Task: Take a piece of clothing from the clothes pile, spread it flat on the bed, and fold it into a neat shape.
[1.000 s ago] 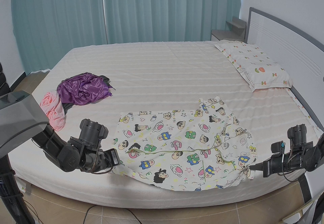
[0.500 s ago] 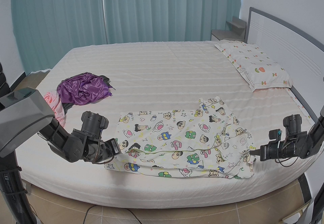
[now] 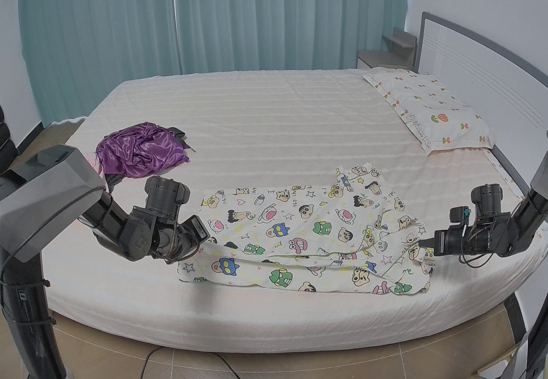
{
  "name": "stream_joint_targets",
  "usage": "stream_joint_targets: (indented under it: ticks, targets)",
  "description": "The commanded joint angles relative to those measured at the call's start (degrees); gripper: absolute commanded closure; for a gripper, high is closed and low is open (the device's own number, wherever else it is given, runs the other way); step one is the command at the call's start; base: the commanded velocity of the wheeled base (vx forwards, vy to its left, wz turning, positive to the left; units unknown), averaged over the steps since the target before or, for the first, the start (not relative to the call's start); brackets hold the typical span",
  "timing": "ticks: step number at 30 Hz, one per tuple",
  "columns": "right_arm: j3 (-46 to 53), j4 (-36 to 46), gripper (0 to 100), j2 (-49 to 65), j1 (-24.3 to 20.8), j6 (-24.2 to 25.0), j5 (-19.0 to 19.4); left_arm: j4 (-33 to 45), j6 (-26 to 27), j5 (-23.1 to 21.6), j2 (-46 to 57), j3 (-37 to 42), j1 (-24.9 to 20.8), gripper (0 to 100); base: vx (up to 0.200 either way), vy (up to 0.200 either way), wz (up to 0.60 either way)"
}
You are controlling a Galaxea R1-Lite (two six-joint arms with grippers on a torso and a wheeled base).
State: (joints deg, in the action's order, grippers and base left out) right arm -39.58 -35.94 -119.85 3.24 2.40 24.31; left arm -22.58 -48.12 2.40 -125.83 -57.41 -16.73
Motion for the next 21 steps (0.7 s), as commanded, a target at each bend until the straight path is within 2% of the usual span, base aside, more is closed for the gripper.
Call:
stream_joint_targets:
  ticks: [1,9,14,21]
  targets:
    - [-1.90,-0.36,100,-1.53,0.36,0.76,-0.75,-0.19,-0.49,0.06,-1.08,-1.13,0.64,100,0.000,0.000,0.00]
    - [-4.63,-0.71,100,-4.52,0.62,1.03,-2.86,-0.27,-0.58,0.24,-3.46,-2.18,1.52,100,0.000,0.000,0.00]
    - [-7.97,-1.15,100,-6.45,0.36,4.01,-4.53,-0.54,-0.75,-0.03,-5.57,-3.85,1.96,100,0.000,0.000,0.00]
    - [-7.70,-7.57,100,-9.44,0.19,5.77,-6.03,-3.09,-4.18,0.06,-7.15,-5.96,1.87,100,0.000,0.000,0.00]
